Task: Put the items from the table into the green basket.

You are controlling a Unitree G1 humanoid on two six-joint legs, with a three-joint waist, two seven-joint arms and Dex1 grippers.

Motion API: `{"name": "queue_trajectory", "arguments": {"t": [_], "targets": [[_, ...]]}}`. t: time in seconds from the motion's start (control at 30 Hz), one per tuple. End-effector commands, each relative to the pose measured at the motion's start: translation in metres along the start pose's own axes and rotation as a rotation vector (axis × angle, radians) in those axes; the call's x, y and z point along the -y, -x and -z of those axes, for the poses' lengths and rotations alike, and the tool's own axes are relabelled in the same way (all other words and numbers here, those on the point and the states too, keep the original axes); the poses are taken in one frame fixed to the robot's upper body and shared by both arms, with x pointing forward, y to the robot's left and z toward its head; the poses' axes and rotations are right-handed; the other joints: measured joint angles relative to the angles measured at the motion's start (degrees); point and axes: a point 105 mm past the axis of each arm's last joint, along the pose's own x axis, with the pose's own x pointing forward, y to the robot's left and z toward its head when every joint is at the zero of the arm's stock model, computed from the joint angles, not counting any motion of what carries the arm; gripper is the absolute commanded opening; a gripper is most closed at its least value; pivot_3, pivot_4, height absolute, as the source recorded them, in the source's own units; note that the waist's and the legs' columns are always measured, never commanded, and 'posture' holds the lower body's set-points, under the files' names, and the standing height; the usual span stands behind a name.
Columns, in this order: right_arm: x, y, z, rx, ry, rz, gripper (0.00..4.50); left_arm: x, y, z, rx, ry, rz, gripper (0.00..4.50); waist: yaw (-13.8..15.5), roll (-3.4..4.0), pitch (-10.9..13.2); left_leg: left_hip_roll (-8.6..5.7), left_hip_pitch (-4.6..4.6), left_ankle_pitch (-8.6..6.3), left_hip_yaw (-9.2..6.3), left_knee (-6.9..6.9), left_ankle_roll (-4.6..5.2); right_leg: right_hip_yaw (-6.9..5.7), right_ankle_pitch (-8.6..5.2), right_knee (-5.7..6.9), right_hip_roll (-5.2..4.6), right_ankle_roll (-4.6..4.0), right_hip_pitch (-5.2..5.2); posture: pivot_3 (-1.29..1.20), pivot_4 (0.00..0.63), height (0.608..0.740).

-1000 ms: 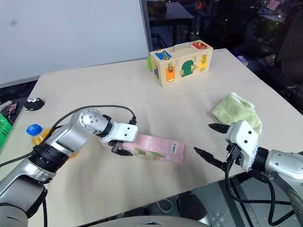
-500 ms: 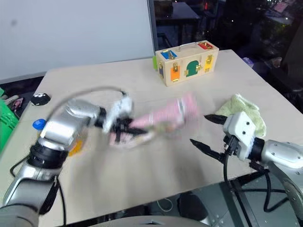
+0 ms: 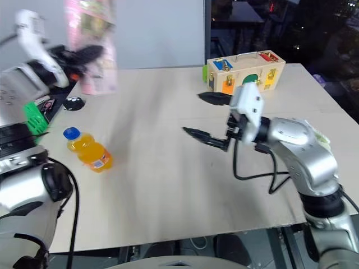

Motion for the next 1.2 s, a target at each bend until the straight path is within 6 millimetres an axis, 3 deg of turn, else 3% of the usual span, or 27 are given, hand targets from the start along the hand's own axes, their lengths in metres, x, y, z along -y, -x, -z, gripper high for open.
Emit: {"name": "queue_trajectory", "arguments": {"t": [0.03, 0.23, 0.33, 0.43, 0.73, 0.77, 0.83, 0.87, 0.93, 1.13, 1.2], "targets": [[0.0, -0.018, -0.011, 0.066, 0.037, -0.048, 4.5, -0.043, 0.033, -0.023, 0.102, -0.082, -0.227, 1.22, 1.47, 0.0, 0.0, -0.05, -0.01, 0.01, 0.0, -0.03, -0.01, -0.04, 0.0, 0.0, -0.07, 0.0, -0.01, 0.12, 0.0, 0.74], [0.0, -0.036, -0.013, 0.097, -0.071, -0.078, 4.5, -0.092, 0.084, -0.023, 0.084, -0.28, -0.453, 1.22, 5.82, -0.24, -0.07, -0.21, -0.05, 0.08, -0.06, -0.19, -0.14, -0.23, 0.0, -0.04, -0.24, -0.03, -0.03, 0.2, 0.0, 0.74], [-0.002, -0.041, -0.014, 0.089, -0.085, -0.091, 4.5, -0.109, 0.1, -0.022, 0.078, -0.309, -0.515, 1.22, 7.91, -0.32, -0.13, -0.25, -0.06, 0.12, -0.34, -0.22, -0.22, -0.5, 0.03, -0.07, -0.25, -0.1, -0.01, 0.21, 0.0, 0.74], [-0.005, -0.049, -0.015, 0.088, -0.089, -0.107, 4.5, -0.138, 0.118, -0.019, 0.024, -0.445, -0.6, 1.22, 9.29, -0.31, -0.13, -0.27, -0.04, 0.21, -0.54, -0.23, -0.35, -0.71, 0.09, -0.06, -0.21, -0.22, 0.05, 0.22, 0.0, 0.74], [-0.01, -0.056, -0.013, 0.079, -0.08, -0.106, 4.5, -0.186, 0.132, -0.009, -0.068, -0.633, -0.768, 1.22, 11.12, -0.65, -0.36, -0.25, -0.03, 0.48, -0.78, -0.3, -0.72, -1.02, 0.11, -0.06, -0.13, -0.27, 0.11, 0.19, 0.0, 0.74], [-0.01, -0.056, -0.013, 0.08, -0.081, -0.106, 4.5, -0.19, 0.135, -0.008, -0.078, -0.641, -0.806, 1.5, 11.01, -0.73, -0.41, -0.24, -0.03, 0.48, -0.78, -0.3, -0.72, -1.02, 0.11, -0.06, -0.11, -0.27, 0.11, 0.18, 0.0, 0.74], [-0.011, -0.056, -0.013, 0.081, -0.081, -0.104, 4.5, -0.195, 0.14, -0.008, -0.103, -0.693, -0.85, 2.08, 10.76, -0.8, -0.45, -0.23, -0.05, 0.47, -0.77, -0.31, -0.72, -1.02, 0.12, -0.06, -0.12, -0.26, 0.1, 0.16, 0.0, 0.74], [-0.012, -0.055, -0.013, 0.08, -0.078, -0.103, 4.5, -0.197, 0.142, -0.008, -0.1, -0.704, -0.869, 2.66, 10.64, -0.87, -0.5, -0.23, -0.05, 0.47, -0.76, -0.32, -0.72, -1.02, 0.12, -0.07, -0.12, -0.26, 0.09, 0.15, 0.0, 0.74], [-0.012, -0.053, -0.012, 0.077, -0.073, -0.097, 4.5, -0.196, 0.144, -0.01, -0.085, -0.739, -0.865, 3.37, 10.39, -0.91, -0.52, -0.2, -0.05, 0.47, -0.77, -0.37, -0.72, -1.02, 0.12, -0.03, -0.11, -0.27, 0.06, 0.14, 0.0, 0.74], [-0.01, -0.048, -0.01, 0.068, -0.074, -0.071, 4.5, -0.181, 0.139, -0.013, 0.048, -0.7, -0.729, 3.37, 9.53, -0.88, -0.52, -0.12, -0.05, 0.47, -0.75, -0.4, -0.72, -1.05, 0.12, -0.01, -0.09, -0.3, 0.07, 0.14, 0.0, 0.74], [-0.01, -0.046, -0.009, 0.062, -0.073, -0.072, 4.5, -0.161, 0.122, -0.012, 0.113, -0.629, -0.565, 3.37, 9.28, -0.89, -0.53, -0.11, -0.04, 0.47, -0.76, -0.4, -0.72, -1.05, 0.13, 0.0, -0.08, -0.32, 0.08, 0.16, 0.0, 0.74]]}}
